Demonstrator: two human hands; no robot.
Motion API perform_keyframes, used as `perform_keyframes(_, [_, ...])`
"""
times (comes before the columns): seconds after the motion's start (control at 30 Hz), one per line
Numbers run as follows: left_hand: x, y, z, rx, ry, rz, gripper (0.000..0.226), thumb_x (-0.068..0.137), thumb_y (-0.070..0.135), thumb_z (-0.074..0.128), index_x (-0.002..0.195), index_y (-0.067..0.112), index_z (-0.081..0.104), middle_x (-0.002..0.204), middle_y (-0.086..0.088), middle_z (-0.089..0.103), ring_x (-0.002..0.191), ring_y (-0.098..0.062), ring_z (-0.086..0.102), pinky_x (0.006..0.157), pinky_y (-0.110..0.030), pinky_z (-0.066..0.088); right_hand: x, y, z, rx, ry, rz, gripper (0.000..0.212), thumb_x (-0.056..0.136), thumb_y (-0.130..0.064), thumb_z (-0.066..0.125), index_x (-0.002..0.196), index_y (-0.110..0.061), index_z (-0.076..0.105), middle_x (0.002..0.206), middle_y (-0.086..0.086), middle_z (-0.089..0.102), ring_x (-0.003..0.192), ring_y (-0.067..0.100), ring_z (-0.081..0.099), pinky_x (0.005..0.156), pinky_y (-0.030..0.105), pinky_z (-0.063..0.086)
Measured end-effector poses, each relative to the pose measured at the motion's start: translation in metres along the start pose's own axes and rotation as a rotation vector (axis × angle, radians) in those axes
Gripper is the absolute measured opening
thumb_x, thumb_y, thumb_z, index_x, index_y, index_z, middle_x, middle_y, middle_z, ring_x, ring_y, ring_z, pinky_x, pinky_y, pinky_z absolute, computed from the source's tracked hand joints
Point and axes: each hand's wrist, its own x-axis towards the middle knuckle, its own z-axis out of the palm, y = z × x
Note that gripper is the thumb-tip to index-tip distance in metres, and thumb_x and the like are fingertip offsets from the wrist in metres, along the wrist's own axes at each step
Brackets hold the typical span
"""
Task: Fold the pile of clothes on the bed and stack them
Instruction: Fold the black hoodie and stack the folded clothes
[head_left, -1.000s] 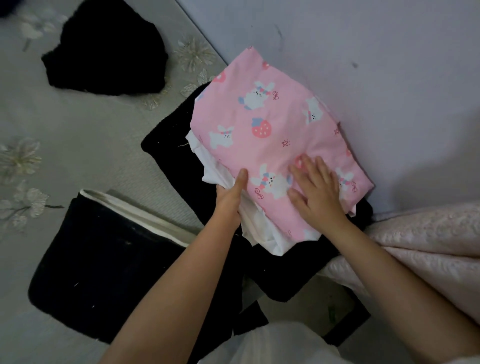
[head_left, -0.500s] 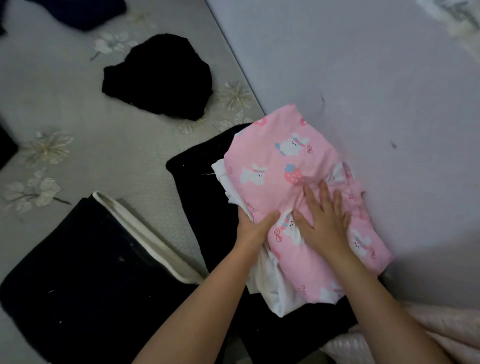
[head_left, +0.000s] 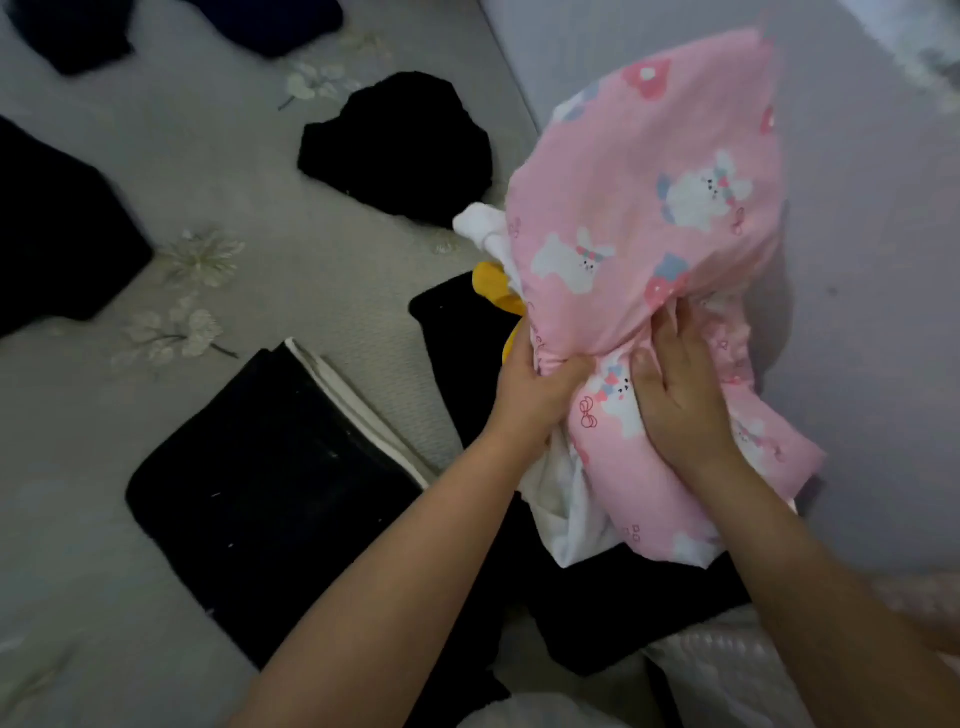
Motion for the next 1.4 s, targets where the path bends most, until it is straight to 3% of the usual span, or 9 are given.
perform_keyframes(0.23, [-0.098, 0.0, -0.193, -0.184, 0.374, -0.044, 0.056, 0.061, 0.008, 0.059, 0.116, 0.011, 0.05, 0.096, -0.004, 0.066, 0.078, -0.01, 0.066, 0.065, -0.021, 0.054, -0.065, -0.148, 0.107, -0.141, -0.351, -0.251, 0.057, 0.091, -0.042, 0.024, 0.146, -0.03, 0.016, 0.156, 0.006, 0.007, 0.139, 0.033, 0.016, 0.112, 0.046, 0.018])
perform_keyframes(0.37, [-0.136, -0.08, -0.299, -0.164, 0.58, -0.296, 0.049, 0.085, 0.0, 0.05, 0.133, 0.006, 0.041, 0.126, -0.017, 0.056, 0.107, -0.025, 0.059, 0.091, -0.036, 0.049, -0.123, -0.169, 0.241, -0.313, -0.68, -0.201, 0.048, 0.098, -0.038, 0.024, 0.144, -0.042, 0.011, 0.156, -0.006, -0.004, 0.142, 0.03, 0.001, 0.109, 0.053, 0.016])
perform_keyframes(0.47, [-0.143, -0.128, -0.34, -0.026, 0.611, -0.341, 0.048, 0.091, 0.004, 0.046, 0.138, 0.005, 0.033, 0.133, -0.015, 0.05, 0.118, -0.025, 0.051, 0.102, -0.036, 0.041, -0.15, -0.158, 0.305, -0.428, -0.62, -0.224, 0.049, 0.097, -0.04, 0.025, 0.143, -0.044, 0.012, 0.156, -0.006, -0.008, 0.142, 0.029, -0.006, 0.108, 0.058, 0.007])
perform_keyframes(0.57, [-0.148, -0.137, -0.353, 0.109, 0.654, -0.248, 0.06, 0.085, 0.008, 0.06, 0.136, 0.009, 0.029, 0.127, -0.008, 0.052, 0.105, -0.012, 0.054, 0.084, -0.015, 0.046, -0.155, -0.156, 0.313, -0.435, -0.565, -0.185, 0.049, 0.095, -0.04, 0.029, 0.143, -0.043, 0.017, 0.156, -0.005, -0.004, 0.142, 0.028, -0.004, 0.107, 0.058, 0.006])
perform_keyframes(0.73, [-0.176, -0.113, -0.362, 0.606, 0.587, -0.098, 0.08, 0.083, 0.02, 0.064, 0.144, 0.002, 0.015, 0.148, -0.015, 0.024, 0.137, -0.025, 0.023, 0.11, -0.029, 0.018, -0.15, -0.164, 0.265, -0.215, -0.431, -0.228, 0.042, 0.094, -0.022, 0.039, 0.135, -0.009, 0.045, 0.148, 0.017, 0.03, 0.136, 0.036, 0.025, 0.103, 0.048, 0.026])
perform_keyframes(0.97, [-0.156, -0.085, -0.339, 1.373, 0.09, 0.476, 0.054, 0.068, 0.023, 0.075, 0.109, -0.011, 0.061, 0.118, -0.035, 0.054, 0.111, -0.058, 0.046, 0.088, -0.064, 0.038, -0.162, -0.116, 0.214, -0.36, -0.189, 0.345, 0.064, 0.086, -0.035, 0.058, 0.14, -0.011, 0.034, 0.15, 0.009, 0.026, 0.14, 0.027, 0.017, 0.111, 0.052, 0.013])
perform_keyframes(1.07, [-0.142, -0.091, -0.327, 1.444, -0.059, 0.319, 0.067, 0.079, 0.044, 0.063, 0.131, 0.005, 0.048, 0.143, -0.023, 0.035, 0.135, -0.045, 0.023, 0.108, -0.054, 0.02, -0.173, -0.096, 0.212, 0.096, -0.088, 0.699, 0.082, 0.078, -0.034, 0.07, 0.142, -0.005, 0.027, 0.144, 0.016, 0.035, 0.132, 0.031, 0.035, 0.106, 0.043, 0.033])
perform_keyframes(1.17, [-0.131, -0.107, -0.333, 1.477, -0.117, 0.188, 0.073, 0.084, 0.054, 0.052, 0.144, 0.021, 0.026, 0.155, -0.003, 0.01, 0.143, -0.026, -0.004, 0.112, -0.041, -0.001, -0.185, -0.097, 0.234, 0.581, -0.135, 1.07, 0.06, 0.078, -0.033, 0.071, 0.126, -0.005, 0.048, 0.122, 0.006, 0.056, 0.114, 0.025, 0.052, 0.085, 0.031, 0.041])
perform_keyframes(1.4, [-0.129, -0.095, -0.334, 1.449, -0.176, 0.157, 0.075, 0.08, 0.048, 0.063, 0.141, 0.015, 0.033, 0.153, -0.007, 0.018, 0.142, -0.031, 0.001, 0.111, -0.043, 0.007, -0.185, -0.099, 0.266, 0.865, 0.057, 1.199, 0.064, 0.071, -0.023, 0.078, 0.125, -0.005, 0.048, 0.121, 0.009, 0.058, 0.106, 0.024, 0.057, 0.087, 0.03, 0.046])
